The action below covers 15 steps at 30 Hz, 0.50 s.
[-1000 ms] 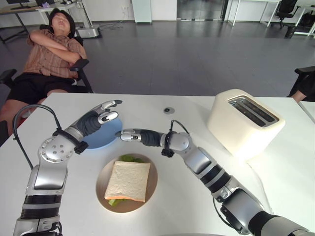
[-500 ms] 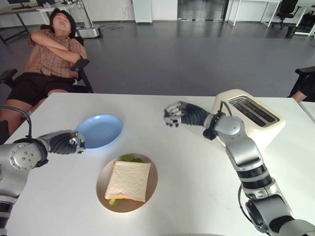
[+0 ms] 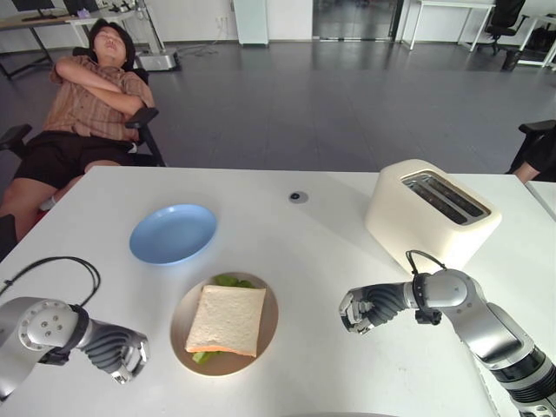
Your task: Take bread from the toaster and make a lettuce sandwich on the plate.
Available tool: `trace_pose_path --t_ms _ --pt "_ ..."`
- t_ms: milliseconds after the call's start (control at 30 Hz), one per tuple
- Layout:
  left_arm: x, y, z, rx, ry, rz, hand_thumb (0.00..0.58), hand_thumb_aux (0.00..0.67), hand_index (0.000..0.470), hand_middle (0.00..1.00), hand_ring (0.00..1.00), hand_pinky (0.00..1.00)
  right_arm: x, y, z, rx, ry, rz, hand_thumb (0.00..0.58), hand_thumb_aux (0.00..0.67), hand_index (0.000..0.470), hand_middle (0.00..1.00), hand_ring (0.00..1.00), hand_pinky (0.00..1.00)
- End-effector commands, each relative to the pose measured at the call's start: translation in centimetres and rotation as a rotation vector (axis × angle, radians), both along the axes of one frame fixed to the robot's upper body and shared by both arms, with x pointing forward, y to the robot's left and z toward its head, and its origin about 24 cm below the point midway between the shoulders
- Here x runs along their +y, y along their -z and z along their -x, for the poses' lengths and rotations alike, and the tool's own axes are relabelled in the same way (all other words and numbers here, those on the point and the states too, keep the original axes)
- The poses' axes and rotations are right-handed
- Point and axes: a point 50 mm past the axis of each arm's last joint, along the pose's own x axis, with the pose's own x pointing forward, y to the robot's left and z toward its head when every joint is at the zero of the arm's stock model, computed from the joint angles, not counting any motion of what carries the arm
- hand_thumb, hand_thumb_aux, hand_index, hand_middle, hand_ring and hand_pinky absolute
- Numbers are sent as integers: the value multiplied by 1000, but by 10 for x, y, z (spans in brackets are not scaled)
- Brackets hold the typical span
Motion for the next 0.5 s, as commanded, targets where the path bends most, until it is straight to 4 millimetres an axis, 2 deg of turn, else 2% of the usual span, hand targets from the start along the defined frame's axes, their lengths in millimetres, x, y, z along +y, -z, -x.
trace_pose_path --t_ms 33,333,500 --pt "-13 8 6 11 -6 70 580 670 470 1000 1000 1000 -3 -1 3 20 -16 2 580 670 470 1000 1000 1000" --pt "-34 24 -7 -95 -11 115 580 670 470 1000 1000 1000 -5 1 9 27 3 -42 580 670 470 1000 1000 1000" --pt "-47 34 -24 -158 3 139 580 670 470 1000 1000 1000 -5 18 18 90 7 -38 580 670 470 1000 1000 1000"
